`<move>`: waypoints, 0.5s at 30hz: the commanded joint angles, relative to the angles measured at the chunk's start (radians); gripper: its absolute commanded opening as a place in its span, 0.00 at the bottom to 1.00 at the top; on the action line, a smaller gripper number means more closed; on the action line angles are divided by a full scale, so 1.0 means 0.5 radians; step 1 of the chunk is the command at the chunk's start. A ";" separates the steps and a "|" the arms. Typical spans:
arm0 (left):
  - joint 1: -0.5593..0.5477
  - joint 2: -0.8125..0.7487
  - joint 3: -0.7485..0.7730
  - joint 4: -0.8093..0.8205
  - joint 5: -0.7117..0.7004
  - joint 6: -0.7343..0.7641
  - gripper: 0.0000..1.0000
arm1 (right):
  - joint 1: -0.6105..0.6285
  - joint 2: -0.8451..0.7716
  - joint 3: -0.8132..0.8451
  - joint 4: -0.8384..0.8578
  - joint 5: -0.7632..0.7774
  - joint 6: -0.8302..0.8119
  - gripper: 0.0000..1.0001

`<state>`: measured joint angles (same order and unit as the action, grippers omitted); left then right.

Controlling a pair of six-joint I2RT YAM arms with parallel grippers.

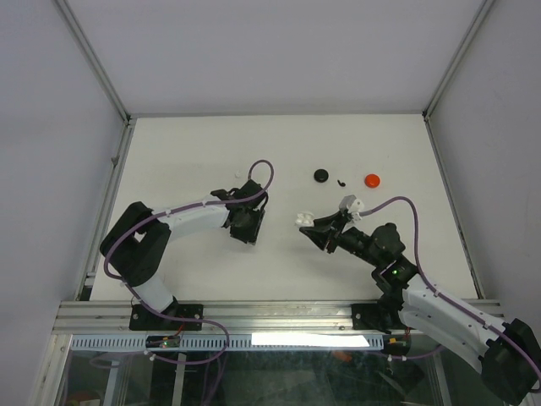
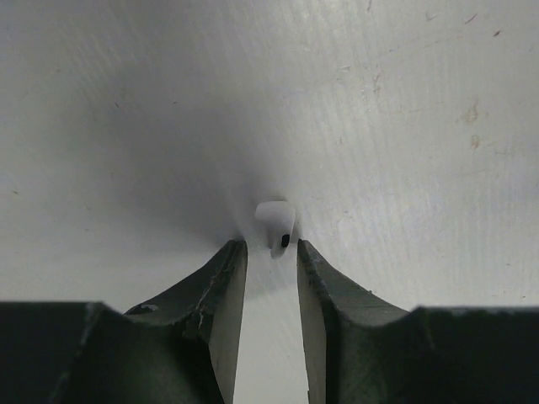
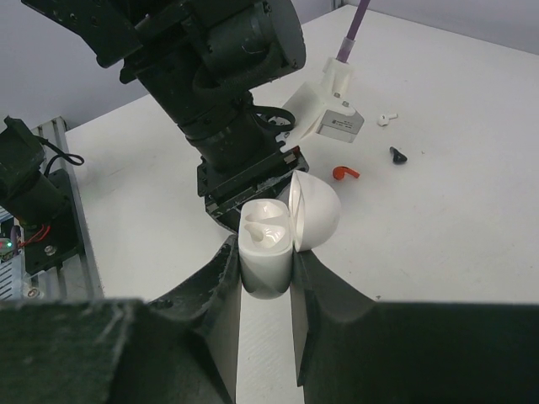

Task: Insert the wireless bluetooth earbuds into the charging case
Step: Pick up the earbud from the center of the board.

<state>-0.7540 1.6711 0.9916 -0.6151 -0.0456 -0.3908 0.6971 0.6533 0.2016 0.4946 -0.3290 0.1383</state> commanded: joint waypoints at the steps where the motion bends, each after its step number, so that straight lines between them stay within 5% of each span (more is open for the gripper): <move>1: -0.022 -0.052 0.126 -0.093 -0.069 -0.032 0.35 | -0.010 -0.014 0.020 0.061 -0.042 0.016 0.00; 6: -0.021 0.034 0.267 -0.157 -0.087 0.016 0.45 | -0.006 -0.029 0.018 0.044 -0.035 0.005 0.00; 15: -0.022 0.207 0.407 -0.243 -0.083 0.051 0.43 | -0.009 -0.074 0.025 -0.005 -0.024 -0.012 0.00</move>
<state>-0.7540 1.7576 1.1469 -0.6979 -0.0788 -0.3901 0.6971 0.6388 0.2016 0.4698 -0.3378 0.1371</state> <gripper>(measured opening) 0.435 0.263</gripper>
